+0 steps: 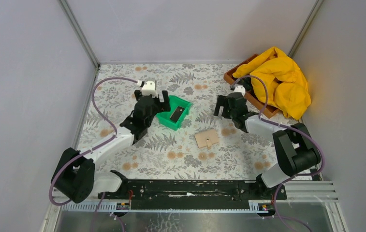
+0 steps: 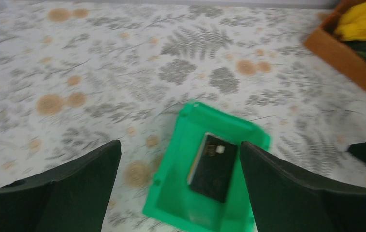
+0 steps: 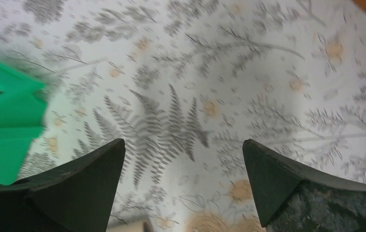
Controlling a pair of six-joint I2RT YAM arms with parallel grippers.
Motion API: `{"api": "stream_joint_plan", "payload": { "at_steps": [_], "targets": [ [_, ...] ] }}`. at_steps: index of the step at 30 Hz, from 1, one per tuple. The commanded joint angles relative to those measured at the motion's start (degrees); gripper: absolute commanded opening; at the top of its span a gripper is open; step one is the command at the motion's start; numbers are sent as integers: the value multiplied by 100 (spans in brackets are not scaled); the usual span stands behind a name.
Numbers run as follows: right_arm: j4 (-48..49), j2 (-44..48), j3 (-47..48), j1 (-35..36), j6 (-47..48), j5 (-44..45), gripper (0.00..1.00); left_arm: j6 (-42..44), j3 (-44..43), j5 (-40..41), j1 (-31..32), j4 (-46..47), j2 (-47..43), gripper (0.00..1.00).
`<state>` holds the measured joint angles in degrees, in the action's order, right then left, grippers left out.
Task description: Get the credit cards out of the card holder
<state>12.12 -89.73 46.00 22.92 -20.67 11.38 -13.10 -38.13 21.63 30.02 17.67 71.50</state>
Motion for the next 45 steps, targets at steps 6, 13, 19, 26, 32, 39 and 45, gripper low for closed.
{"api": "stream_joint_plan", "payload": {
  "at_steps": [6, 13, 19, 26, 32, 39, 45],
  "targets": [
    [377, 337, -559, -188, -413, -14, 68, -890, -1062, -268, 216, -411, 655, 100],
    [437, 332, -539, -89, -381, -237, 36, -1385, -902, -673, -492, -773, 886, 97],
    [348, 114, -387, -70, -332, -502, 44, -571, -912, -1550, -496, -467, 1058, 50],
    [302, 148, -388, -66, -258, -491, 53, -240, -1357, -1583, -487, -1007, 1704, 27],
    [283, 37, -340, -61, -274, -555, 55, -144, -1408, -1173, -489, -1115, 1833, 40],
    [261, 27, -329, -63, -279, -567, 55, 189, -1372, -875, -488, -1082, 1950, 45],
    [239, 9, -312, -66, -289, -566, 56, 372, -1398, -641, -488, -1080, 2098, 45]
  ]
}}
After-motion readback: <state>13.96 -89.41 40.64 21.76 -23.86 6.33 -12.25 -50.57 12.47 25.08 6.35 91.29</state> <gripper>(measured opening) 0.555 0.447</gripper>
